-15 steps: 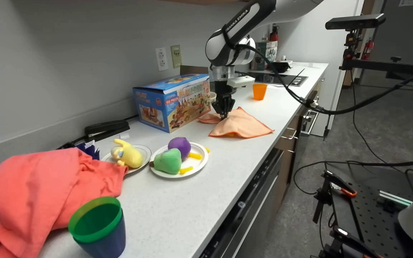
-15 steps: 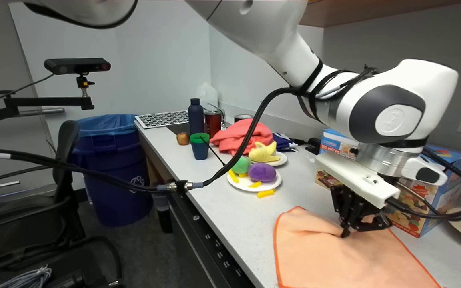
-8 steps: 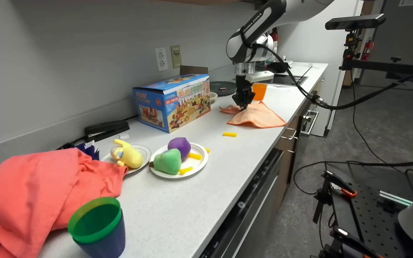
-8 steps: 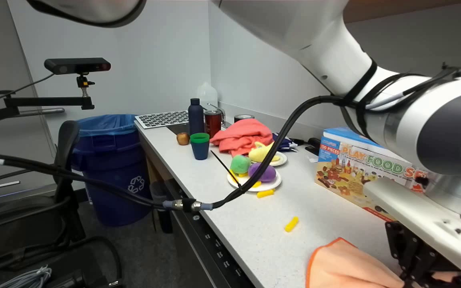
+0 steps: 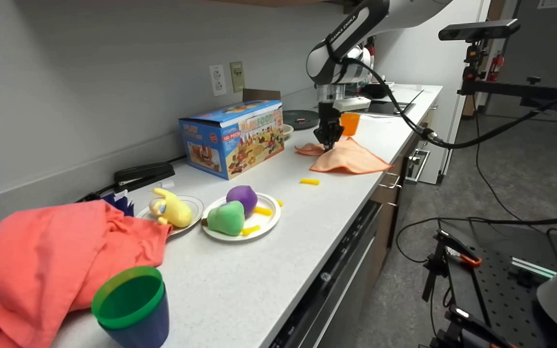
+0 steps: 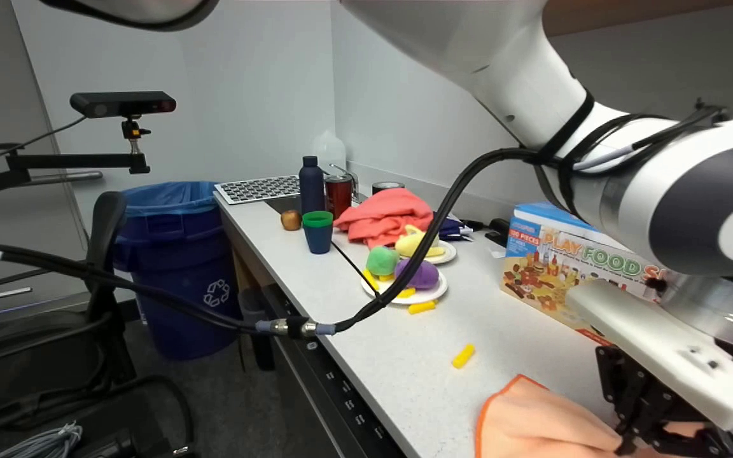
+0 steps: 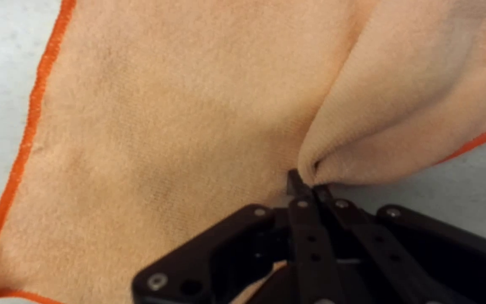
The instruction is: Wipe the counter with the cloth
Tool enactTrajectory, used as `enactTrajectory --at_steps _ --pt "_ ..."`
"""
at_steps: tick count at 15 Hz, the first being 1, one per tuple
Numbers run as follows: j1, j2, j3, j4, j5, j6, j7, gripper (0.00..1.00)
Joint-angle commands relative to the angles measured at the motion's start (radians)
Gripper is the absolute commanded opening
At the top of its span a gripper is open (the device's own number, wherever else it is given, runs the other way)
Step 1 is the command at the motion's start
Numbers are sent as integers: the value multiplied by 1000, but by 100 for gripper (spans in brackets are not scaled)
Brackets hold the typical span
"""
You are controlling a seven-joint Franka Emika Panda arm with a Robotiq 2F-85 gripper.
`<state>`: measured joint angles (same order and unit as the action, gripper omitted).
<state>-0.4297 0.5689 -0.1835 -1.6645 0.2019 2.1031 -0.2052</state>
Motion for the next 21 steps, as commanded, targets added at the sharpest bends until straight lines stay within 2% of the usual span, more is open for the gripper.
enactTrajectory --at_steps 1,7,11,15,21 --pt "42 -34 73 -77 23 -11 -51 1" --pt "135 -45 172 -98 66 -49 -49 1" --pt "179 -41 206 -90 94 -41 -57 1" --pt "172 -19 180 -62 101 -38 -40 1" --pt "105 -15 88 -69 109 -4 -12 1"
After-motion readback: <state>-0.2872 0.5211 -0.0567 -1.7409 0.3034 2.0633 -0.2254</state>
